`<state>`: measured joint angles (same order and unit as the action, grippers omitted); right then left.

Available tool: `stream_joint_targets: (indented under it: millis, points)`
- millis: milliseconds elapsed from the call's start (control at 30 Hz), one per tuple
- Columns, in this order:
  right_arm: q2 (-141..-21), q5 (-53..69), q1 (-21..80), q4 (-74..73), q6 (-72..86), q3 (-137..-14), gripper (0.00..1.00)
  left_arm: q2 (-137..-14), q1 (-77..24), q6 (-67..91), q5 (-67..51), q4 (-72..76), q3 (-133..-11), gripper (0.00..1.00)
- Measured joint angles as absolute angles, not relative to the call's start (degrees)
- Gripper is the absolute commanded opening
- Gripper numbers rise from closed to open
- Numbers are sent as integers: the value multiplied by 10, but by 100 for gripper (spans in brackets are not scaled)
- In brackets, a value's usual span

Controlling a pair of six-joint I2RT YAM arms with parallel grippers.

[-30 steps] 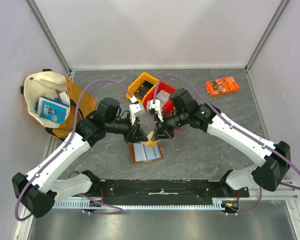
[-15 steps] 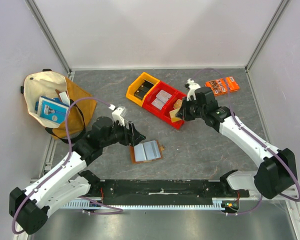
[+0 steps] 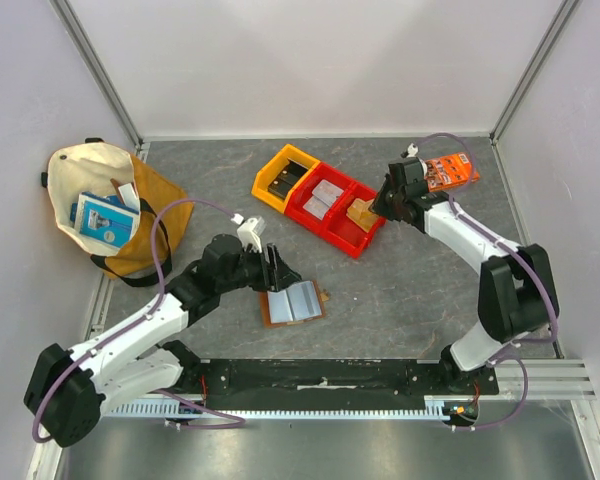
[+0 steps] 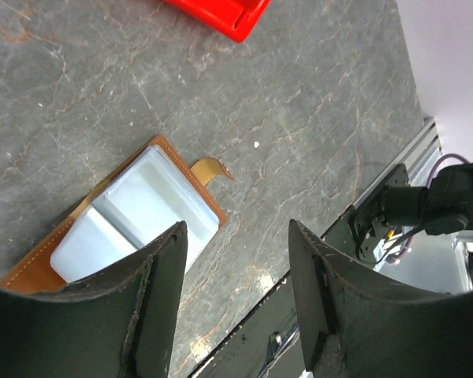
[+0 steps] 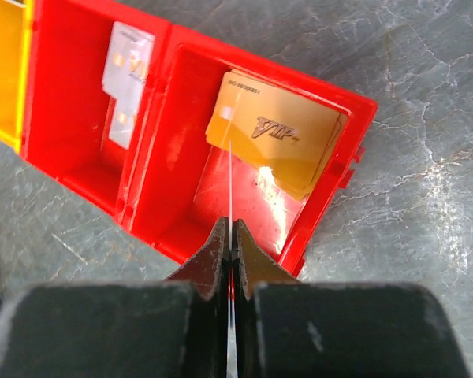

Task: Take the credit cards out of the card holder
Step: Place the credit card in the storage box.

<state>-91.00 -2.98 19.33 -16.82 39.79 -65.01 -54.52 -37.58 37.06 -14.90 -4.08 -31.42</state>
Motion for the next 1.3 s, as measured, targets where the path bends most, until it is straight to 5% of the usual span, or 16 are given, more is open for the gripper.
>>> stream_joint_targets:
  millis: [267,500,1033,1300]
  points:
    - [-985,-13,177,-149,432,-688,1,-587,-384,371,-150,-42,-296,39]
    - [-1035,14,175,-128,448,-718,16,-617,-384,377,-141,-42,-271,26]
    - [-1047,-26,150,-149,417,-730,51,-651,-387,390,-135,-43,-255,24]
    - [-941,-47,154,-171,355,-694,69,-662,-388,393,-125,-42,-250,21]
